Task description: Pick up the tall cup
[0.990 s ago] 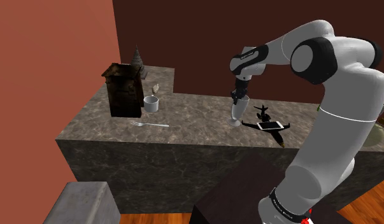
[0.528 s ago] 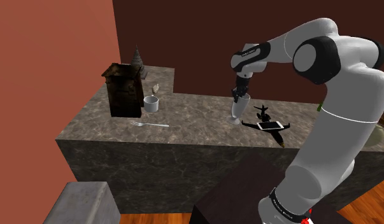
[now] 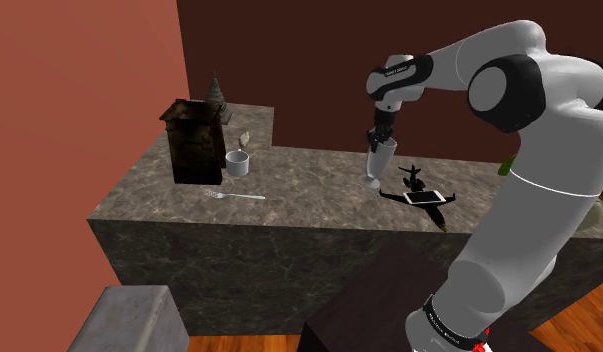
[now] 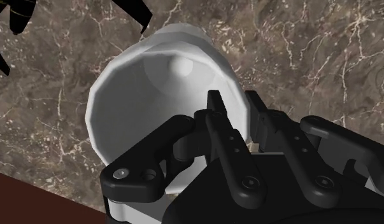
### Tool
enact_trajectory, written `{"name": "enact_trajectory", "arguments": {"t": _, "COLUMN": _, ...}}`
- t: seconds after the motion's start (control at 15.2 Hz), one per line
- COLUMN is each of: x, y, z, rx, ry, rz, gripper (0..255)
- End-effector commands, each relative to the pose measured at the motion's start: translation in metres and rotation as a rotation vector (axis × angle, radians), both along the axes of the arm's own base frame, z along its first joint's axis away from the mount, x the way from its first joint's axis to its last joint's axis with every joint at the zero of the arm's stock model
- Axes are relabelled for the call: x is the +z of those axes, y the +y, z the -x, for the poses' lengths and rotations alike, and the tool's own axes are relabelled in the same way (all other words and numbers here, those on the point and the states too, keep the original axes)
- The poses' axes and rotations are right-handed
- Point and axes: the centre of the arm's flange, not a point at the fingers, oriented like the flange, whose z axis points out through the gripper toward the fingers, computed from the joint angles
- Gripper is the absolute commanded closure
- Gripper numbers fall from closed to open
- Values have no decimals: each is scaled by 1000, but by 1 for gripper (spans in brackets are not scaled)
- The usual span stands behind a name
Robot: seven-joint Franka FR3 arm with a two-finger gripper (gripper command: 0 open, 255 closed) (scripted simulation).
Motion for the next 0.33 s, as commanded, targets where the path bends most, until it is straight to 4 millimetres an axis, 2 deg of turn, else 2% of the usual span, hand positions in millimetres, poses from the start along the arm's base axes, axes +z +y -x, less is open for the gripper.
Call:
{"name": "enact_trajectory", "arguments": {"t": 0.0, "x": 11, "y": 1, "z": 0, "rx": 0, "ry": -1, "rz": 0, "gripper": 255}}
{"name": "enact_trajectory", "arguments": {"t": 0.13, "x": 22, "y": 1, "z": 0, "rx": 0, "ry": -1, "rz": 0, "gripper": 255}}
{"name": "enact_trajectory", "arguments": {"t": 0.26, "x": 23, "y": 1, "z": 0, "rx": 0, "ry": -1, "rz": 0, "gripper": 255}}
